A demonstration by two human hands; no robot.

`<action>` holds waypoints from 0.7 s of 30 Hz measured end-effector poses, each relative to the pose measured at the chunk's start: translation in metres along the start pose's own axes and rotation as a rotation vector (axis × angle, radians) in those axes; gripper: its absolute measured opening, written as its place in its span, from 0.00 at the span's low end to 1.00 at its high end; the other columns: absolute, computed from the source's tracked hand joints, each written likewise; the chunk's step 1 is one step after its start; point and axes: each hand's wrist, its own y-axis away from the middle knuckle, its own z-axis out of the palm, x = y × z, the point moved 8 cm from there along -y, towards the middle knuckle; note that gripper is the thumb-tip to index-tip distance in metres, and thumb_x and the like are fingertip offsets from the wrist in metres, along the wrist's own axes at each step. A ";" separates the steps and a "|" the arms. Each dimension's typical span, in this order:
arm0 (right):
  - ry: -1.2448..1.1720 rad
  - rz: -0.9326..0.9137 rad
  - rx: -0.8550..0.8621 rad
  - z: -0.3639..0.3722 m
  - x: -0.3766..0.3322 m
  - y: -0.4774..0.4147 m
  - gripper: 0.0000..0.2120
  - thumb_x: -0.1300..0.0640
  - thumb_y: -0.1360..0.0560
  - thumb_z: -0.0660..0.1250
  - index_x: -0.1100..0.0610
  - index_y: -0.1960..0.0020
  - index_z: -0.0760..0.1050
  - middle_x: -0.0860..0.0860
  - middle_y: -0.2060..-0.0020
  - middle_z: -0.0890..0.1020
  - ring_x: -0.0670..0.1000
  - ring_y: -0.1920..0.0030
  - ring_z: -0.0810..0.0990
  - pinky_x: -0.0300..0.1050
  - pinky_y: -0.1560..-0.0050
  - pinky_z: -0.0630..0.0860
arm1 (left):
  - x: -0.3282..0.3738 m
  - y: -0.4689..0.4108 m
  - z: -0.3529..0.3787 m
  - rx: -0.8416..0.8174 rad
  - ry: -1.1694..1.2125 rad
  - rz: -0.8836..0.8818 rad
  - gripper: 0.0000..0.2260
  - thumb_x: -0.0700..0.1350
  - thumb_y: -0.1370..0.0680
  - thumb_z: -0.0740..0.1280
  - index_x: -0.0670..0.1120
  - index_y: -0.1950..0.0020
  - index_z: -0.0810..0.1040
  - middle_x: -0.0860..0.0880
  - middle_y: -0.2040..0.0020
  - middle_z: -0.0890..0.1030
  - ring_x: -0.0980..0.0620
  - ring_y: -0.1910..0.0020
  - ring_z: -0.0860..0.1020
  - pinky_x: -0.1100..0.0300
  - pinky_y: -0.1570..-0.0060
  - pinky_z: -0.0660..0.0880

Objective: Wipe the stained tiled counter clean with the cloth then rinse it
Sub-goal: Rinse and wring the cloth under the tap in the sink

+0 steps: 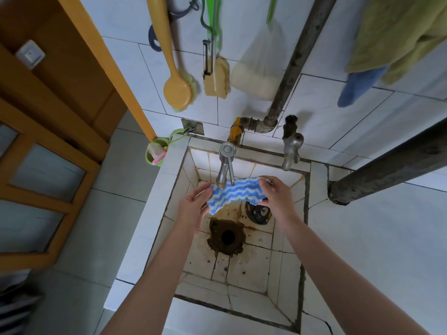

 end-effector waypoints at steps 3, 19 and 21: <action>0.012 -0.008 -0.001 0.004 -0.002 -0.001 0.06 0.58 0.21 0.62 0.59 0.46 0.73 0.56 0.49 0.78 0.53 0.45 0.78 0.41 0.59 0.81 | -0.002 -0.003 0.000 0.004 0.063 -0.010 0.11 0.35 0.25 0.66 0.38 0.43 0.76 0.44 0.51 0.81 0.50 0.52 0.81 0.61 0.53 0.79; -0.035 -0.028 0.017 -0.014 -0.007 -0.005 0.05 0.57 0.22 0.63 0.49 0.54 0.75 0.51 0.52 0.80 0.52 0.46 0.80 0.47 0.51 0.81 | -0.002 -0.008 0.016 0.042 -0.150 -0.014 0.03 0.38 0.23 0.64 0.45 0.54 0.75 0.45 0.53 0.81 0.50 0.56 0.81 0.61 0.62 0.78; -0.035 -0.024 0.033 -0.016 -0.008 -0.005 0.05 0.57 0.22 0.63 0.49 0.54 0.75 0.53 0.52 0.79 0.53 0.46 0.80 0.48 0.50 0.81 | 0.000 -0.009 0.018 0.038 -0.131 0.008 0.04 0.37 0.23 0.63 0.45 0.55 0.75 0.46 0.54 0.81 0.50 0.56 0.80 0.62 0.62 0.78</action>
